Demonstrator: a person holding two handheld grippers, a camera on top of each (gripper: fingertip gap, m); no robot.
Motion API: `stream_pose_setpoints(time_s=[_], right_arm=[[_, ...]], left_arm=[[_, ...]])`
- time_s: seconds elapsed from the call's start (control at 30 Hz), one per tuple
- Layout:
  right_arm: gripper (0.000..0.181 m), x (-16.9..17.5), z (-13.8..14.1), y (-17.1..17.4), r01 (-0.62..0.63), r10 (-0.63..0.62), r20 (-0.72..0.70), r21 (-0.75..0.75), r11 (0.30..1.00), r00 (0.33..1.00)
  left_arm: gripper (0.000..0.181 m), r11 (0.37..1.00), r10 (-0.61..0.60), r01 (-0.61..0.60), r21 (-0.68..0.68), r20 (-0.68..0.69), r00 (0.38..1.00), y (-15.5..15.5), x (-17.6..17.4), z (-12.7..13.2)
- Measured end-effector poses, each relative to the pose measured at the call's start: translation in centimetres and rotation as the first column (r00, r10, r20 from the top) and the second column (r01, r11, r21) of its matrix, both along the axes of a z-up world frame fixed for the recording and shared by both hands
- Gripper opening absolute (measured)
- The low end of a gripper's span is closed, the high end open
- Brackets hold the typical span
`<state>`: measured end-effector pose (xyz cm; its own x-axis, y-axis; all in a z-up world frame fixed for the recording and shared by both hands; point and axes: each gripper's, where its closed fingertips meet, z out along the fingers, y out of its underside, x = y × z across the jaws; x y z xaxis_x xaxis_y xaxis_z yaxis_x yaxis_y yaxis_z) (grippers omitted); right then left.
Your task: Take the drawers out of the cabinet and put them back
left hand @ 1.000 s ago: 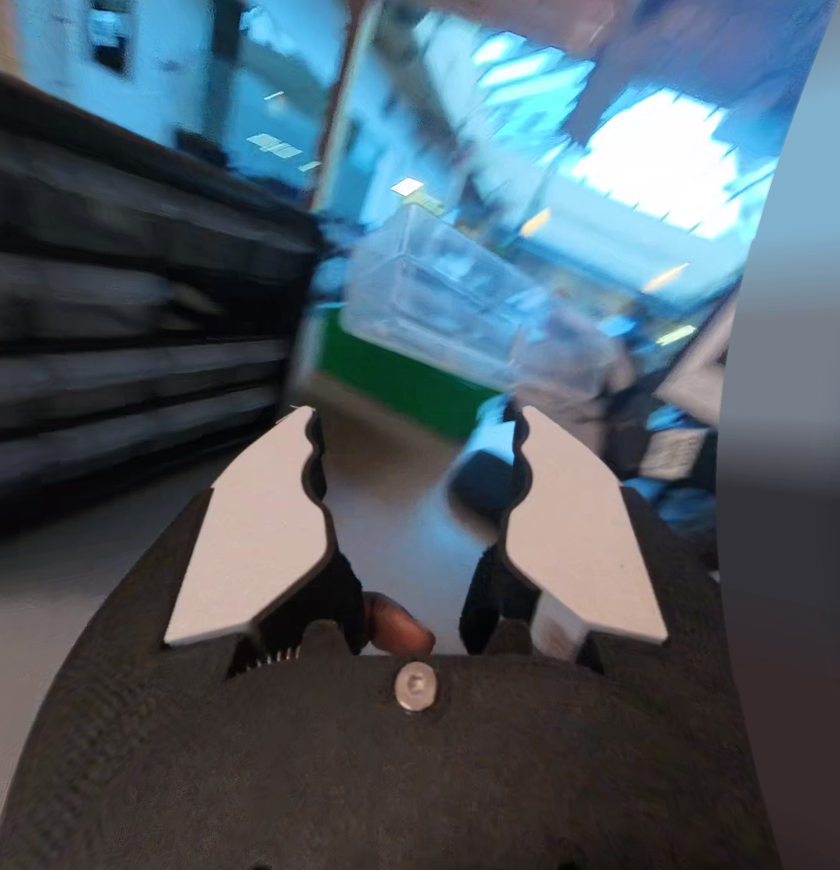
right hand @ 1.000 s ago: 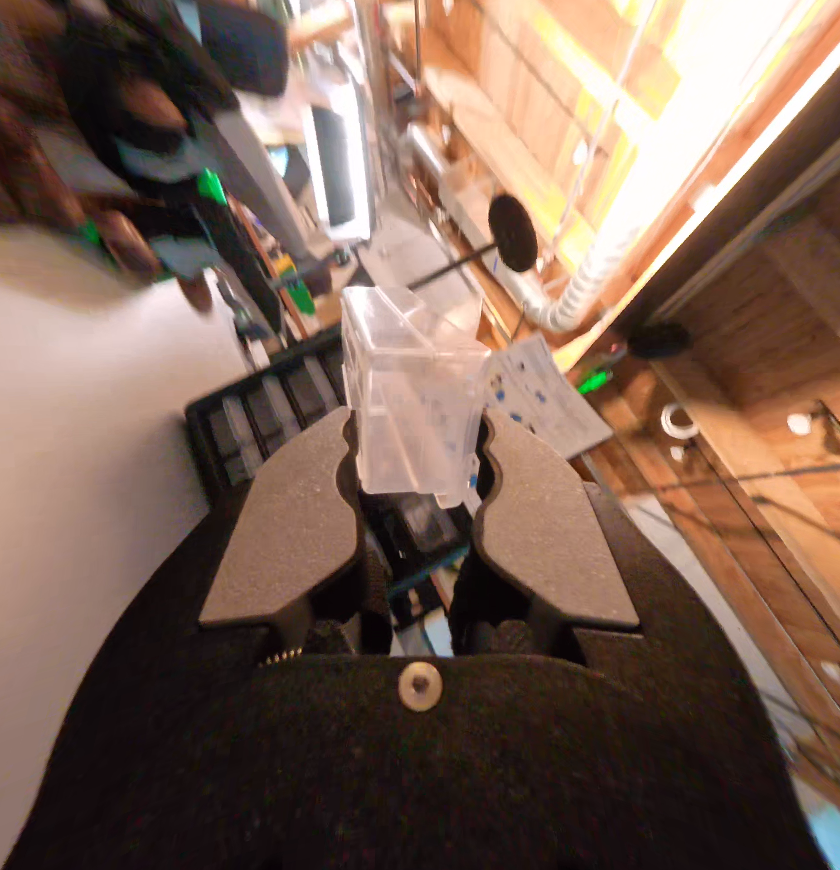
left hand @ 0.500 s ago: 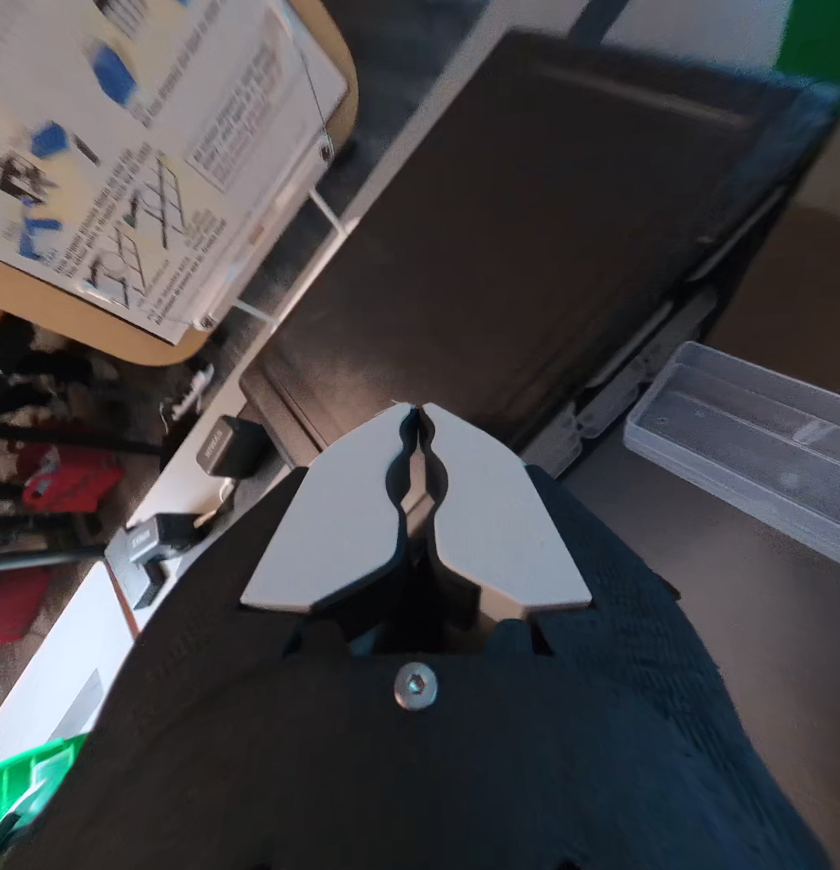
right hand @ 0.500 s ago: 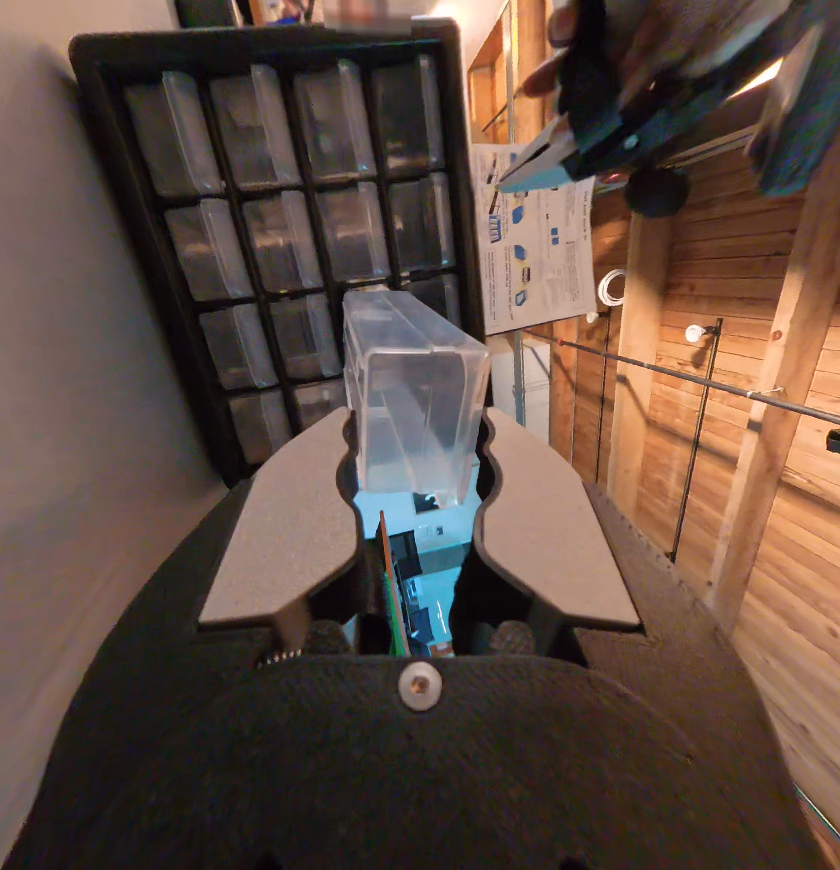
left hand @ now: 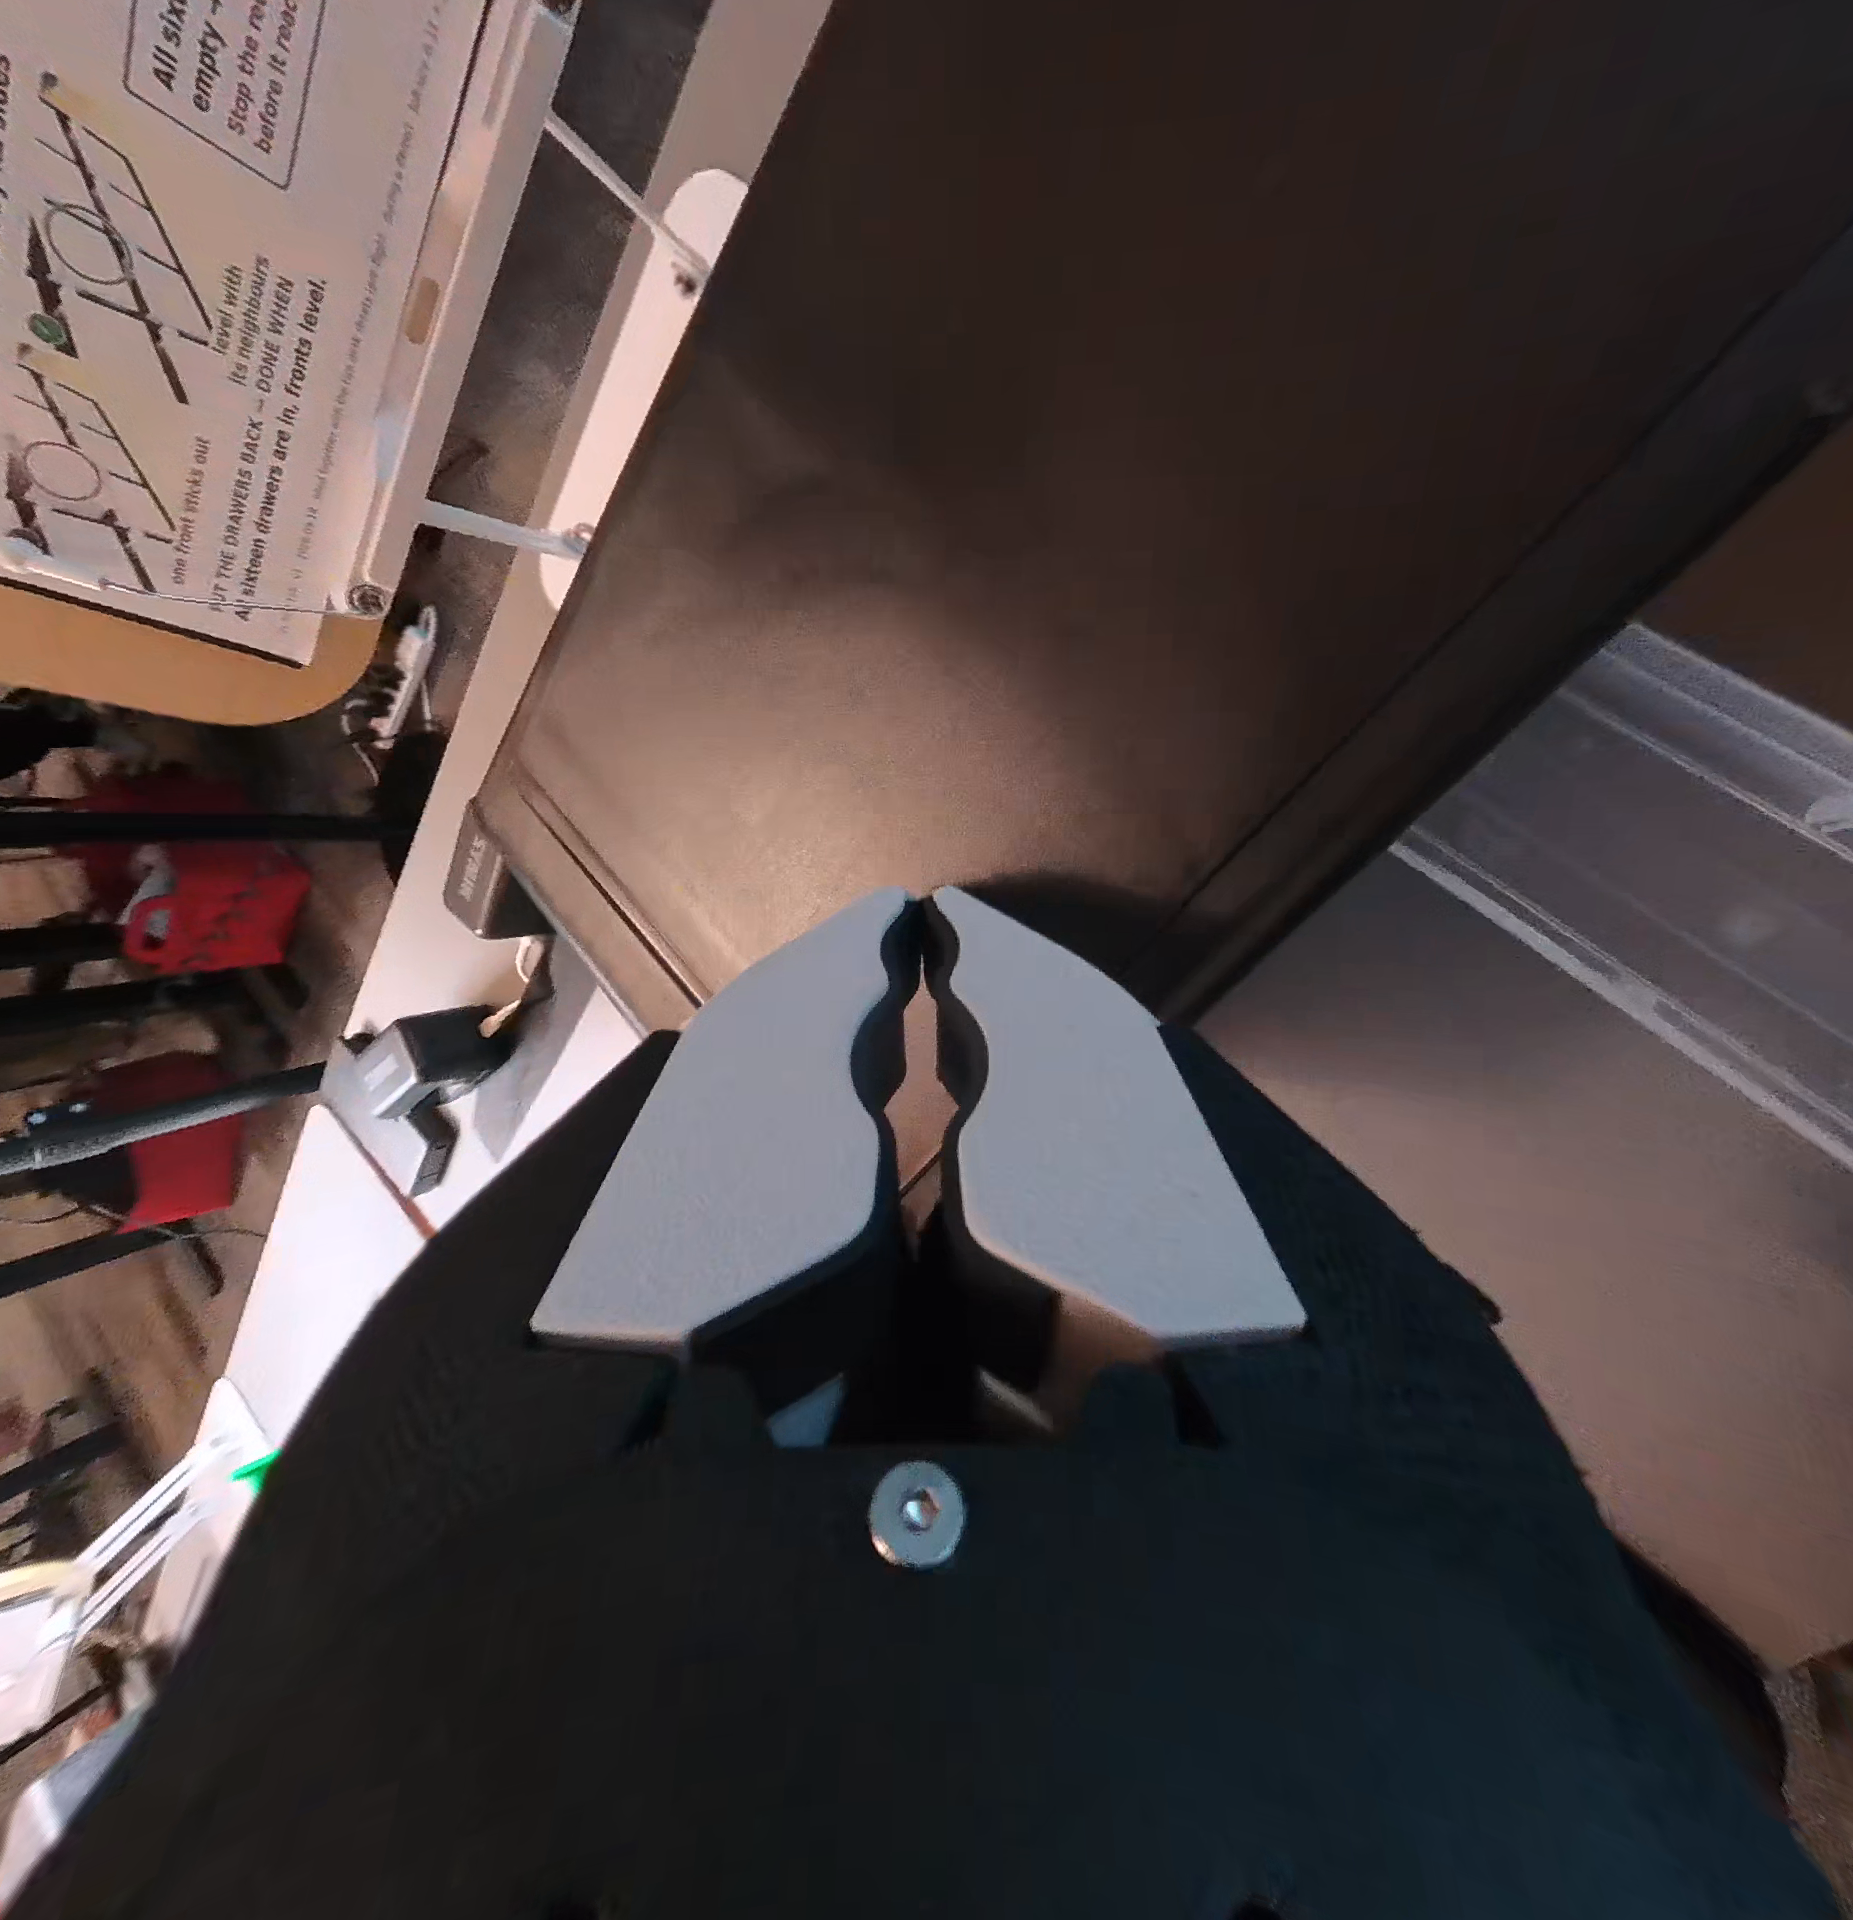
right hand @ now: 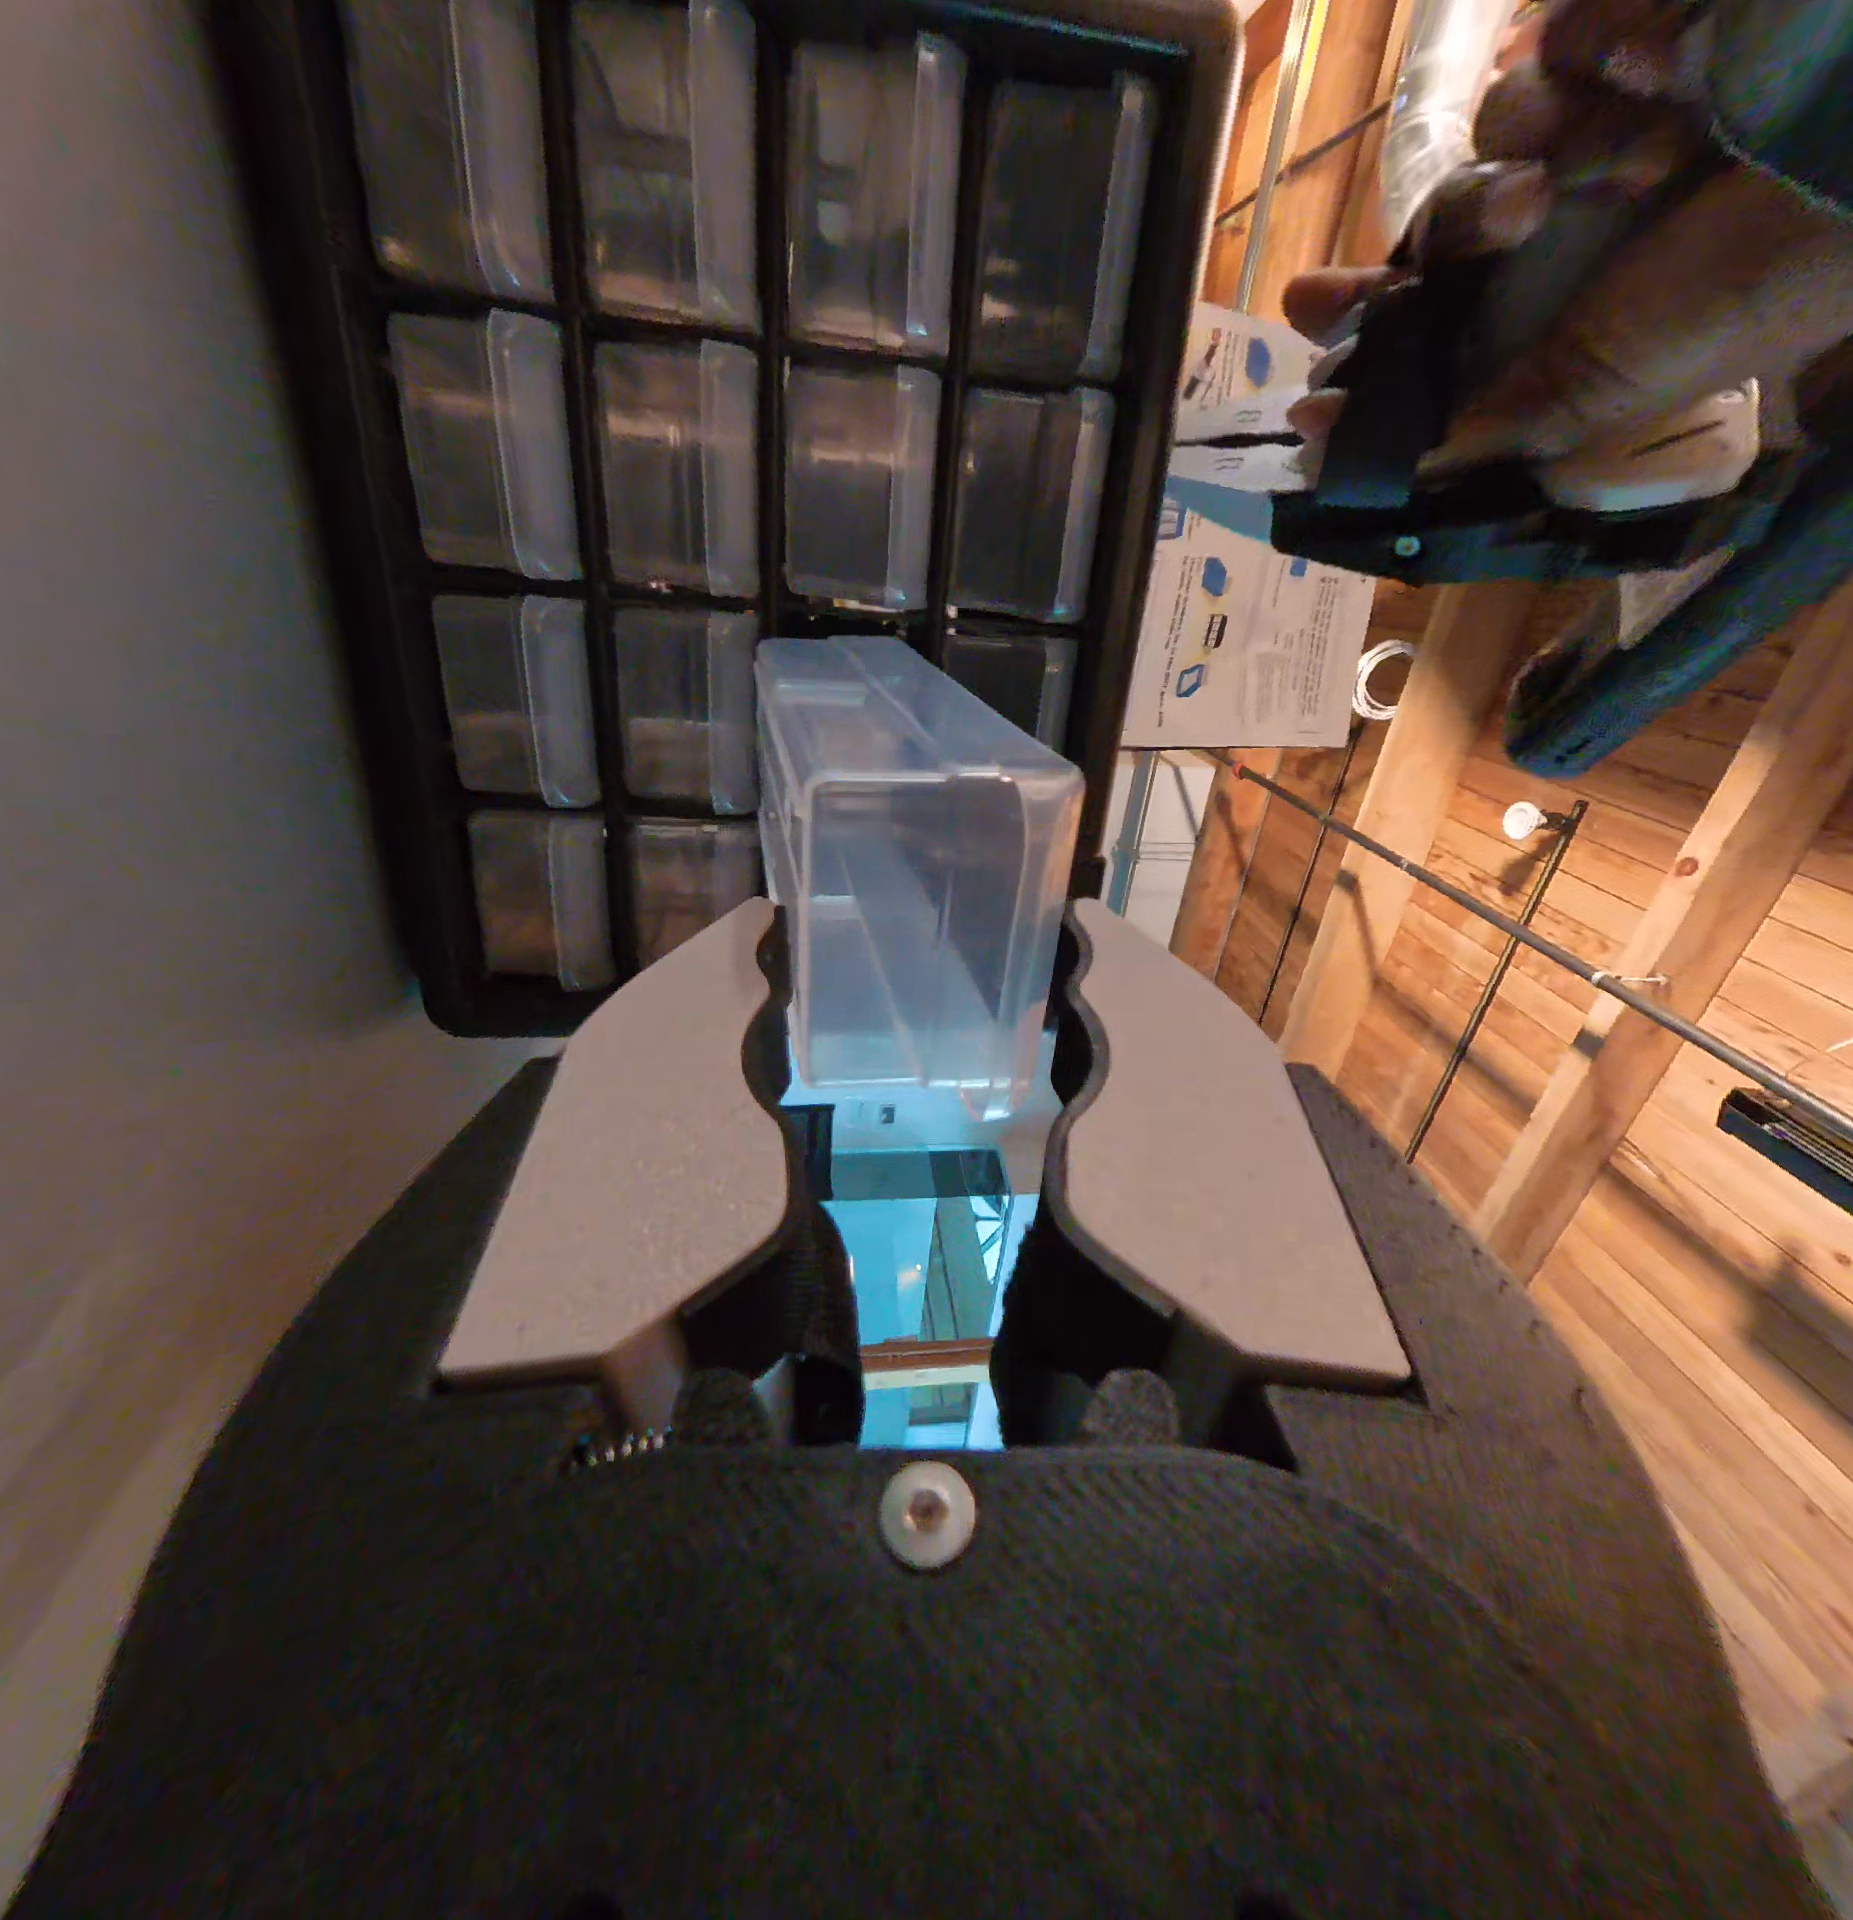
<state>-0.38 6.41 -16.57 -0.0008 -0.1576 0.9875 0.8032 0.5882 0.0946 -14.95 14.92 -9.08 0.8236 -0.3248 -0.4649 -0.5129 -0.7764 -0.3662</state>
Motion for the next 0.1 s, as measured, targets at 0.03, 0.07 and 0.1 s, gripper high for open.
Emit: stream_pose_setpoints(time_s=[0.03,0.07,0.1], right_arm=[[0.048,-0.21,-0.04,-0.01,-0.001,0.001,0.0,-0.003,1.0,1.0],[0.048,-0.35,-0.05,-0.01,0.001,-0.001,-0.008,-0.009,1.0,1.0],[0.048,-0.46,-0.11,0.02,0.007,-0.007,-0.01,-0.018,1.0,1.0]], left_arm=[[0.0,1.0,0.0,0.0,-0.005,-0.003,1.0,0.0,0.0,-0.01],[0.0,1.0,0.001,-0.001,-0.007,0.005,1.0,-0.01,0.0,-0.01],[0.0,1.0,0.001,-0.001,-0.008,0.018,1.0,-0.02,0.0,-0.02]])
